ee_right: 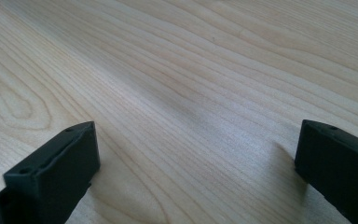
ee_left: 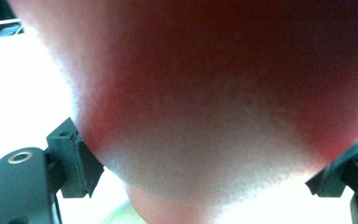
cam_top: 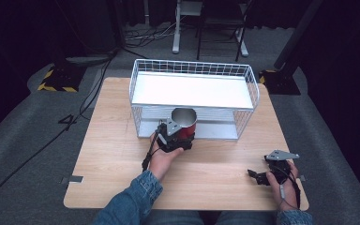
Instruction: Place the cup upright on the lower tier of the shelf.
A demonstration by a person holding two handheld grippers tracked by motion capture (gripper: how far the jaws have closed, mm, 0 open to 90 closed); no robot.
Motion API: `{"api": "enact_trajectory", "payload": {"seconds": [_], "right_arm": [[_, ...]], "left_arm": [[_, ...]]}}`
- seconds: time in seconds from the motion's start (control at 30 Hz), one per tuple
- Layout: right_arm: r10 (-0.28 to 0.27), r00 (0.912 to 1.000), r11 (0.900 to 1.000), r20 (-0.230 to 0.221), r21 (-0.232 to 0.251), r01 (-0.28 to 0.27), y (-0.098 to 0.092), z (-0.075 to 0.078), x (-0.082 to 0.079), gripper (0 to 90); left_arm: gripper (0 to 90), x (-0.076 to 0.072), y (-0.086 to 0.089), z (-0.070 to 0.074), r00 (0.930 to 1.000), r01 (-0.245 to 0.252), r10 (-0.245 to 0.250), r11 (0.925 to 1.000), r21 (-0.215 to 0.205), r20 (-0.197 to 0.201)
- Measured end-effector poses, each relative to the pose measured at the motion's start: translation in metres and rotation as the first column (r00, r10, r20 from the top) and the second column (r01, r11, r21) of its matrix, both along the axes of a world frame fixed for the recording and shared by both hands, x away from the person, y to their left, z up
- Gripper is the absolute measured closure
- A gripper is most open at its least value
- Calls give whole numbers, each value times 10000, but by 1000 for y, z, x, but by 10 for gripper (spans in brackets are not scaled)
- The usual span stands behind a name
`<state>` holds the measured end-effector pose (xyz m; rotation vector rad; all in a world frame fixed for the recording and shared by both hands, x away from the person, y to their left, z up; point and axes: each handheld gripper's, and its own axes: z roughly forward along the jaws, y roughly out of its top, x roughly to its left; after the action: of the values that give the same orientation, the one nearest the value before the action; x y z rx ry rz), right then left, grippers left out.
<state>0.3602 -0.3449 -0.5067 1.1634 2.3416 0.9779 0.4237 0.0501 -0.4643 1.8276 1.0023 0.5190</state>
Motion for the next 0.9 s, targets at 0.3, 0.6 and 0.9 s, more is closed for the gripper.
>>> {"api": "enact_trajectory", "payload": {"seconds": [0.3,0.6,0.9], "right_arm": [[1,10000,10000,0,-1,-1,0,0,0,0],[-4,10000,10000,-3,-4,4,0,0,0,0],[-2,10000,10000,-2,-4,2,0,0,0,0]], "left_arm": [[161,26,-6,-5,9992,-242,252,9991,-346,298],[161,46,-21,-6,9983,-324,327,9995,-68,492],[161,63,-27,-12,9988,-220,213,9996,153,433]]}}
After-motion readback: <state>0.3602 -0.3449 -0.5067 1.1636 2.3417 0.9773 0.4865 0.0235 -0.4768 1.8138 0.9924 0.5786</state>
